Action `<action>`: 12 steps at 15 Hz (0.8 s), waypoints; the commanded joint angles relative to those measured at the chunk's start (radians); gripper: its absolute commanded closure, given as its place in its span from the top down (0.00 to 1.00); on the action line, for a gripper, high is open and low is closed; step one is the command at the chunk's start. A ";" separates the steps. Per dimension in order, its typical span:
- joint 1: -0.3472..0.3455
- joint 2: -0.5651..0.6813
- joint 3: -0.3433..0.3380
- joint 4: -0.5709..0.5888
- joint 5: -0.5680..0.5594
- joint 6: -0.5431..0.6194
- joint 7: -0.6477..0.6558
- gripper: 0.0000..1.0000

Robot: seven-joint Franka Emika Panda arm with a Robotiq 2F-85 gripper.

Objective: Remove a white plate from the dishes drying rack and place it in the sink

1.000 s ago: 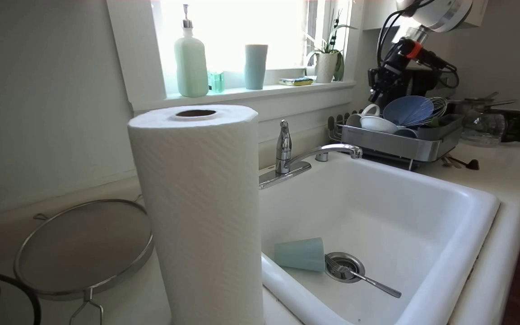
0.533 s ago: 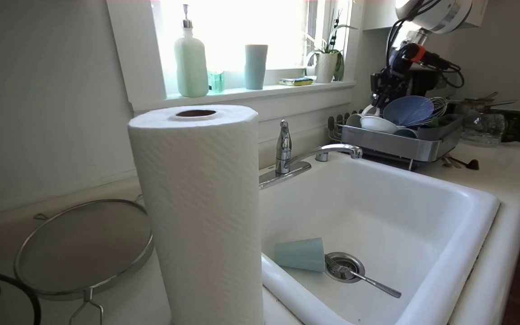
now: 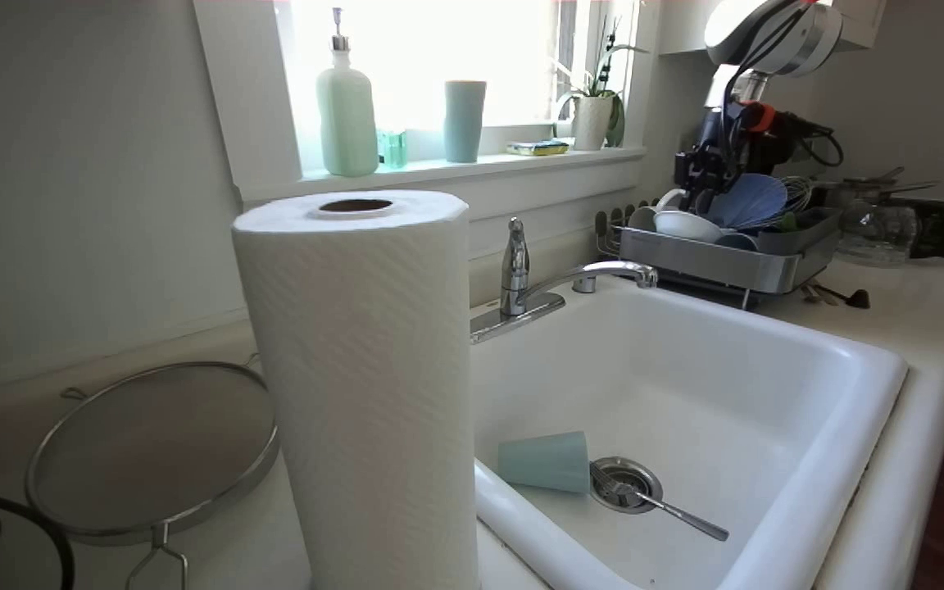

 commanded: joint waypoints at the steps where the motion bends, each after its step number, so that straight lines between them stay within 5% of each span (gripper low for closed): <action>1: 0.005 -0.002 0.012 -0.020 -0.028 0.010 -0.060 0.29; 6: 0.008 -0.004 0.028 -0.044 -0.031 0.009 -0.131 0.35; 12: 0.007 -0.002 0.034 -0.067 -0.042 0.018 -0.191 0.30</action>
